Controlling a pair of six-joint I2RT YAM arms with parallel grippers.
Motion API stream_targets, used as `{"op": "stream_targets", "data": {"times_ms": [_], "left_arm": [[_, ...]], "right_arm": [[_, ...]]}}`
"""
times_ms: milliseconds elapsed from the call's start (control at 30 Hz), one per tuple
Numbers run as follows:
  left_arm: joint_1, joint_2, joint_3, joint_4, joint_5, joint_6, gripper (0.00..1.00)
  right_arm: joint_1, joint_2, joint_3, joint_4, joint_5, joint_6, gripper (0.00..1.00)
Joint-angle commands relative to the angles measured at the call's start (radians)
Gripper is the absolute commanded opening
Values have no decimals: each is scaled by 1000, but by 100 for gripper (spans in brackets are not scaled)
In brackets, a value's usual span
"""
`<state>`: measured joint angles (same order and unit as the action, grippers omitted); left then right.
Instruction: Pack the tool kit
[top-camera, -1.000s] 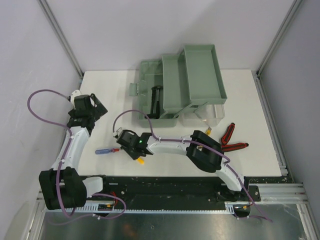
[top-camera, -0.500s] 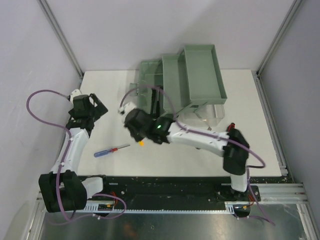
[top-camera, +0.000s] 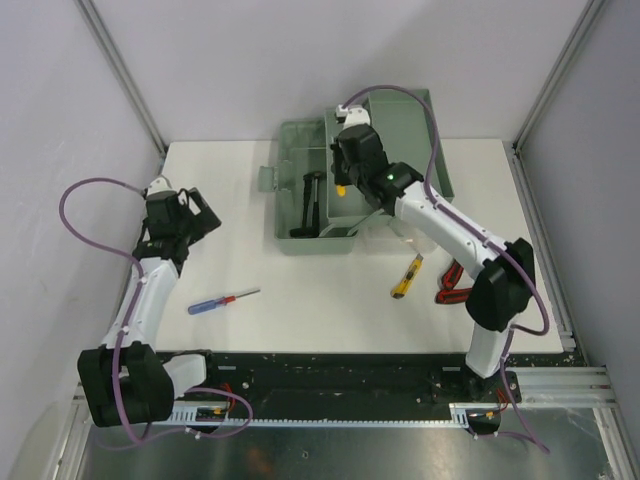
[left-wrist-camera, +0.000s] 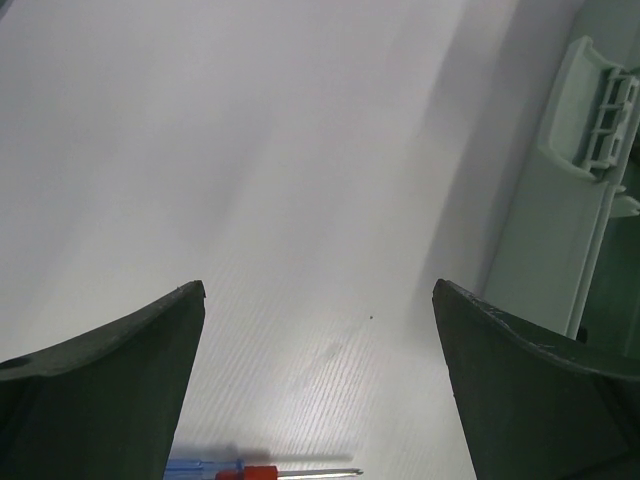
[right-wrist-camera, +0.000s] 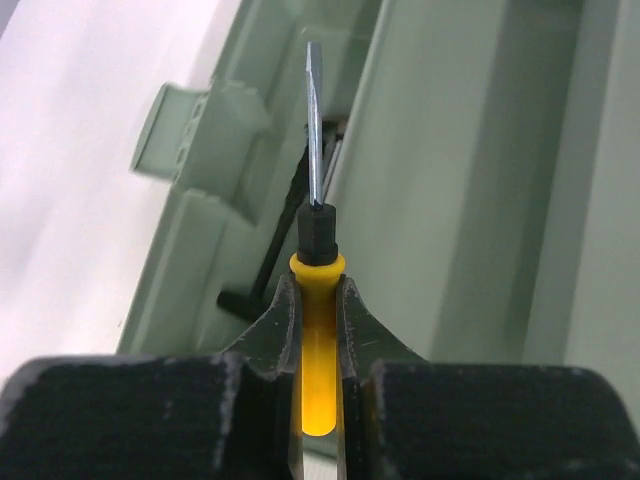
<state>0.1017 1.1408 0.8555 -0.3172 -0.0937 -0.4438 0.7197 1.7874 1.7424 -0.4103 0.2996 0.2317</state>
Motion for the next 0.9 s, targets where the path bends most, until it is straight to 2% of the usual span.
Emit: {"op": "stream_targets", "data": {"times_ms": [0, 233, 433, 533, 733, 867], "left_arm": [[9, -44, -44, 16, 25, 22, 99], [9, -113, -79, -40, 28, -2, 99], [9, -147, -43, -210, -118, -119, 98], [9, -155, -30, -288, -148, -184, 97], [10, -179, -47, -411, -153, -316, 97], [11, -198, -81, -455, -143, -378, 97]], "right_arm": [[-50, 109, 119, 31, -19, -15, 2], [-75, 268, 218, -9, 67, 74, 6], [-84, 316, 224, -50, 160, 168, 11], [-87, 343, 245, -81, 172, 179, 18], [-82, 339, 275, -90, 184, 168, 46], [-76, 311, 305, -75, 184, 140, 52]]}}
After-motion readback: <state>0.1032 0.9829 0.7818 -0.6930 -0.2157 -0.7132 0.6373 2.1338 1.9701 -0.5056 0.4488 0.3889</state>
